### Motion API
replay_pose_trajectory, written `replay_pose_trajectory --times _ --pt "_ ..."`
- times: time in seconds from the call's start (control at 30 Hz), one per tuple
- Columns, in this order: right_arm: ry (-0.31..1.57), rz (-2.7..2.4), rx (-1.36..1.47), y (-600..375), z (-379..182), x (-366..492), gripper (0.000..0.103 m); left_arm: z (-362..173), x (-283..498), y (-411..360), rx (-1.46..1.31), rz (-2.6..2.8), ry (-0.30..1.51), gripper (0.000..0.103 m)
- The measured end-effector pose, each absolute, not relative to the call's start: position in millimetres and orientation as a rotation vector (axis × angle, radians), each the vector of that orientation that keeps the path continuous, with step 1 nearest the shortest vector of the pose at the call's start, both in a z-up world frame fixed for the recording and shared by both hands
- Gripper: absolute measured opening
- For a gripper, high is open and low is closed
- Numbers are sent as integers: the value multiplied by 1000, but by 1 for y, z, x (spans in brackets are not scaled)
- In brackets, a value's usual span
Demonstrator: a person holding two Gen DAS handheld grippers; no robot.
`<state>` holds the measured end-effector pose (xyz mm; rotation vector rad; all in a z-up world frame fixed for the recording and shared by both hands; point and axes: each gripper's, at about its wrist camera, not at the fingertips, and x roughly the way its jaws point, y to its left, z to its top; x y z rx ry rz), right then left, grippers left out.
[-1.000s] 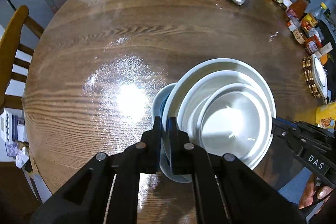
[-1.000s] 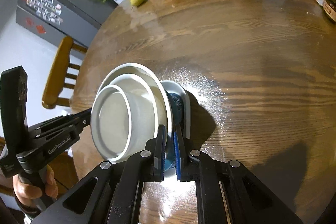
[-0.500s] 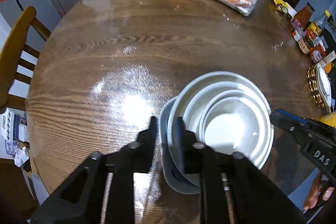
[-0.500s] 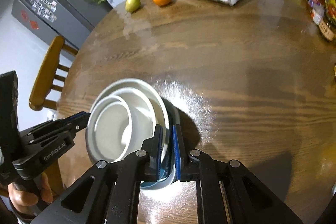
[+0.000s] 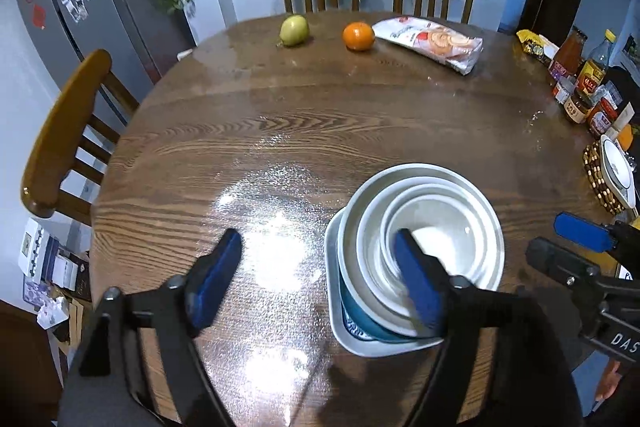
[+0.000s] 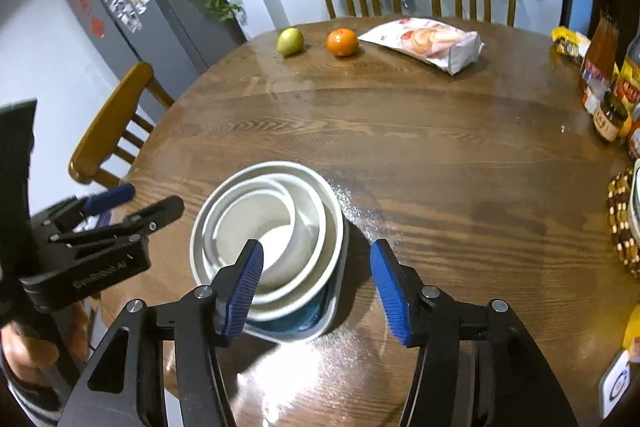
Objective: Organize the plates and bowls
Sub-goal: 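Open the right gripper and pull both tools back from the stack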
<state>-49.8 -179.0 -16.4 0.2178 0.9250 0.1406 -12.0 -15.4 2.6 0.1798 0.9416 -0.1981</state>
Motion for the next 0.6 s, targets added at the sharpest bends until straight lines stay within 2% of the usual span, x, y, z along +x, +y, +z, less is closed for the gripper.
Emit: replay_pose_trajectory --times 0.03,0.13,0.17,0.27,0.6 --pt "920 139 209 -178 -17 -54 60 4 -15 -16 180 -193 930 85" --pt "902 125 177 -177 -20 -68 86 6 -27 -14 171 -191 910 93" --pt "897 122 167 -177 -21 -71 89 7 -30 -14 165 -195 906 95" --pt "889 125 148 -176 -25 -81 89 10 -39 -13 155 -190 893 102" --pt "932 139 156 -171 -40 -96 89 6 -57 -14 120 -196 909 102"
